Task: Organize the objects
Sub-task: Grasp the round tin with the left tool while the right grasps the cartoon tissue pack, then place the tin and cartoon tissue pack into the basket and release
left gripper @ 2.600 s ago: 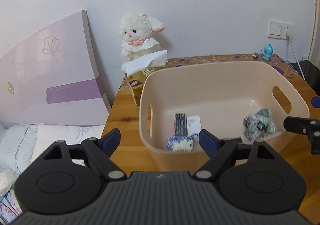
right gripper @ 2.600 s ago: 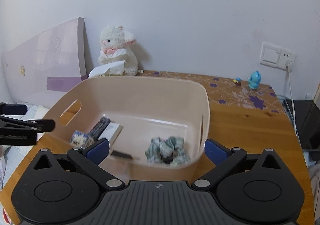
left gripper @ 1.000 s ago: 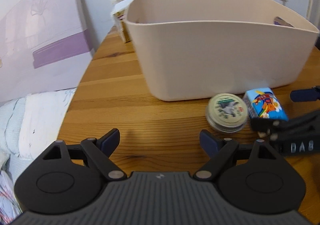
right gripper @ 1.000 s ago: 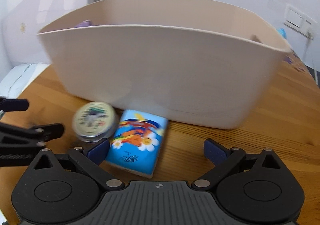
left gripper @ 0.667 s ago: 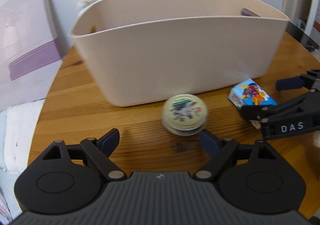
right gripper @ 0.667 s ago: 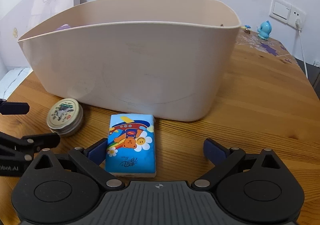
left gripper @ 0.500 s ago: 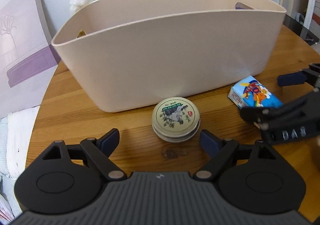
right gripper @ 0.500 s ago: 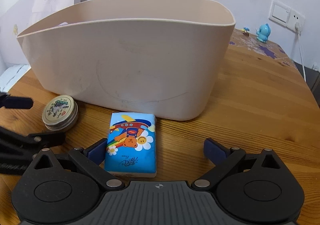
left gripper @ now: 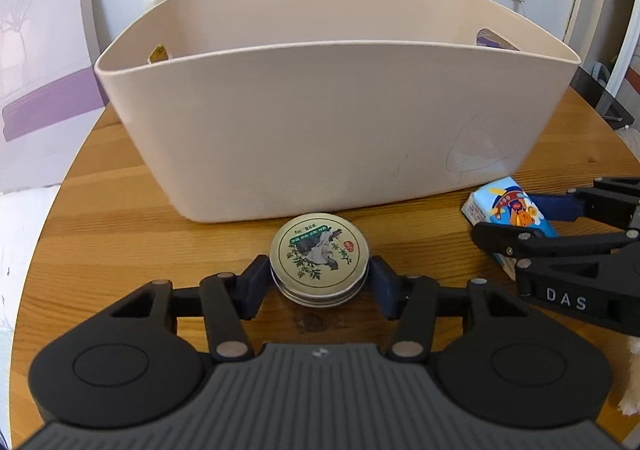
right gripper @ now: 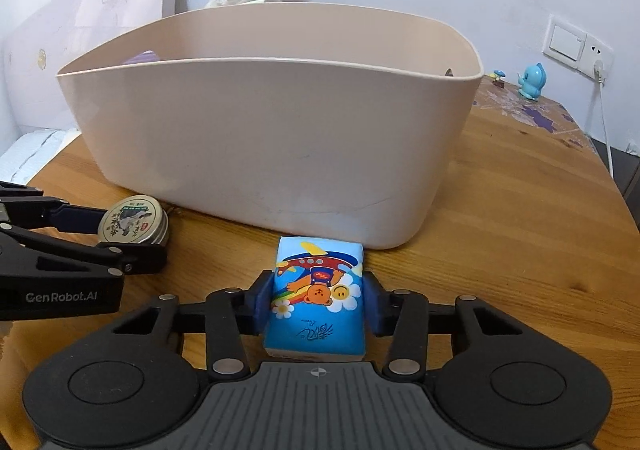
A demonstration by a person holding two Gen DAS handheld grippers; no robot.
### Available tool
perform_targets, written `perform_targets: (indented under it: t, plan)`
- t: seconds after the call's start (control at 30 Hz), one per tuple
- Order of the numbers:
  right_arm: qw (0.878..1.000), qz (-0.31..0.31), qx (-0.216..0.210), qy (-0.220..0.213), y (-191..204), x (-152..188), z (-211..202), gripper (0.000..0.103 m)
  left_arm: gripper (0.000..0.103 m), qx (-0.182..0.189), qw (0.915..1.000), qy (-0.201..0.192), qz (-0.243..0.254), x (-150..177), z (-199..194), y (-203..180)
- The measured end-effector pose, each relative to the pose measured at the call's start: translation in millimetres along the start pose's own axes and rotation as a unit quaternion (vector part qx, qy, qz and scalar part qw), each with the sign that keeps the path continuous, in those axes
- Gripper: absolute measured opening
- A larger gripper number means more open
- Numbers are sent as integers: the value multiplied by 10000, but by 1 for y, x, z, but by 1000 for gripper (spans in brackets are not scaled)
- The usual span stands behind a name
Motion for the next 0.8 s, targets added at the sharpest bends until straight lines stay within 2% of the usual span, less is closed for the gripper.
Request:
perform_targets:
  t: [0.2, 0.37, 0.53, 0.8]
  plan:
    - [9997, 123, -160, 96, -1, -3, -11, 42, 56, -97, 9999, -34, -23, 9, -13, 3]
    - [9996, 70, -252, -53, -3, 0, -37, 42, 56, -216, 9995, -229, -62, 10, -36, 11]
    - [9989, 51, -319, -336, -11, -11, -68, 42, 56, -303, 9980, -536, -151, 7, -69, 25]
    - [9942, -6, -370, -1006, -19, -48, -118, 42, 56, -432, 9919, -1171, -240, -28, -117, 34]
Point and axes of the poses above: each gripper's, at about its wrist camera, not at the fingertips, and z roughly the way its jaws point, y to its left, x to its underside, the point moved 6 cm from there along z, roughly the way its jaws point
